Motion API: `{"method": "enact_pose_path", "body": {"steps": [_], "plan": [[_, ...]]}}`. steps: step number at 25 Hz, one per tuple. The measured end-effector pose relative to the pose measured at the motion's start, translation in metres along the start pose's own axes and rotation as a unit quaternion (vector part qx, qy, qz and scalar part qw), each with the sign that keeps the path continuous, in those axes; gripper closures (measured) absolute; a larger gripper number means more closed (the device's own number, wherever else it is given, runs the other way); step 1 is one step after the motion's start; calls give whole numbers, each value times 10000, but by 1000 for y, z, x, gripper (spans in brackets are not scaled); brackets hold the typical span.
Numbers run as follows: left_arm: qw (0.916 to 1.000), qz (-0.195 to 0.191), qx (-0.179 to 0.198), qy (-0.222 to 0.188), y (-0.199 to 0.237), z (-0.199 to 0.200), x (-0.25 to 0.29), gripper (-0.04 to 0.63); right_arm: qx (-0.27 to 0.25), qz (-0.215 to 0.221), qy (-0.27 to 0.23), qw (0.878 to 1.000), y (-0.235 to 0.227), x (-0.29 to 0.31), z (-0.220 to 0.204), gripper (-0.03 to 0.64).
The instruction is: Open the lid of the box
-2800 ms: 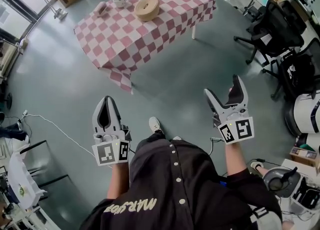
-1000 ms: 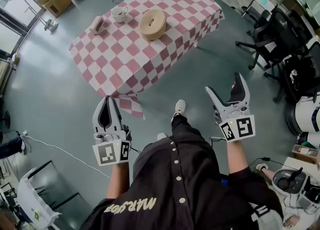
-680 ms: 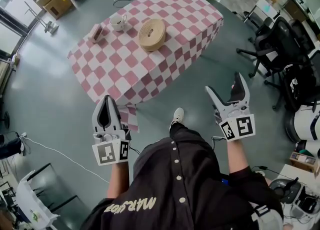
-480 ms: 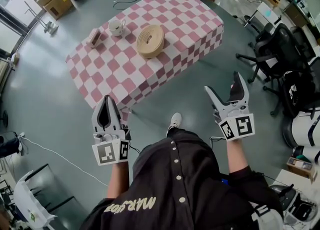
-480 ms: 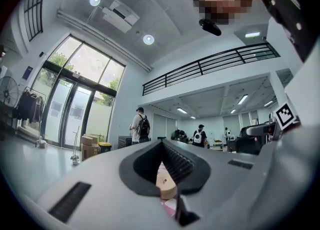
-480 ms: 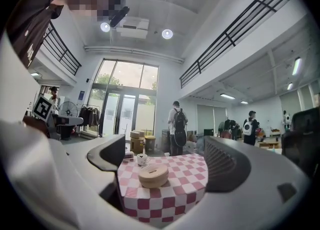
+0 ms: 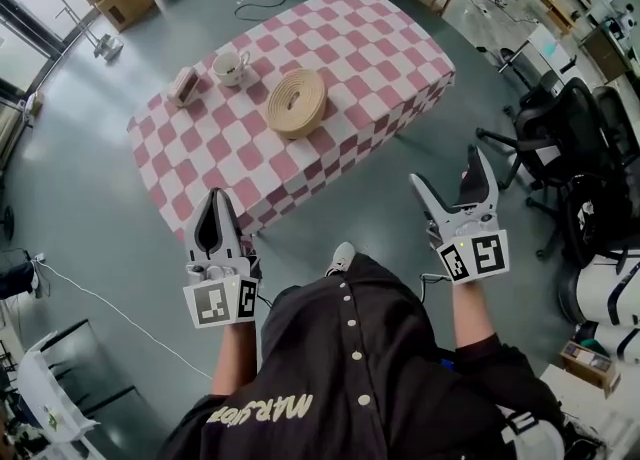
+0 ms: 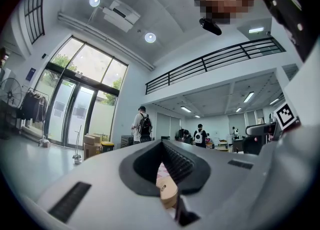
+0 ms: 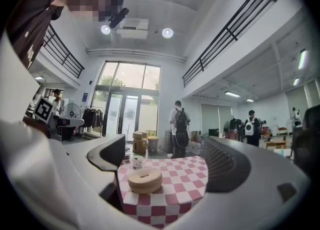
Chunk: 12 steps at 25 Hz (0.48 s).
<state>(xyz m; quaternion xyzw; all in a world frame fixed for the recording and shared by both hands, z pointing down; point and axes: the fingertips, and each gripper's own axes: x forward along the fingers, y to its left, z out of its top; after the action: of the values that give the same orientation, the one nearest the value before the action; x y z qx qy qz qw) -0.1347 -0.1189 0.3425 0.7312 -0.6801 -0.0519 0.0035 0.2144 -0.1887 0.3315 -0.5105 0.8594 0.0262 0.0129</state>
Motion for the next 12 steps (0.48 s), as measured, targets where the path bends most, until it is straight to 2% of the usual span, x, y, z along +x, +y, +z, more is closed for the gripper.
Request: {"method": "enact_pose_path", "body": {"steps": [7,12], "plan": [[9998,174,-114,59,-13,-10,21,584,32,309,124,9994,-19,28,-16,138],[9993,269,-109,217,-1,-23,24,584,63,441,211,9988,-16,48,-27,138]]}}
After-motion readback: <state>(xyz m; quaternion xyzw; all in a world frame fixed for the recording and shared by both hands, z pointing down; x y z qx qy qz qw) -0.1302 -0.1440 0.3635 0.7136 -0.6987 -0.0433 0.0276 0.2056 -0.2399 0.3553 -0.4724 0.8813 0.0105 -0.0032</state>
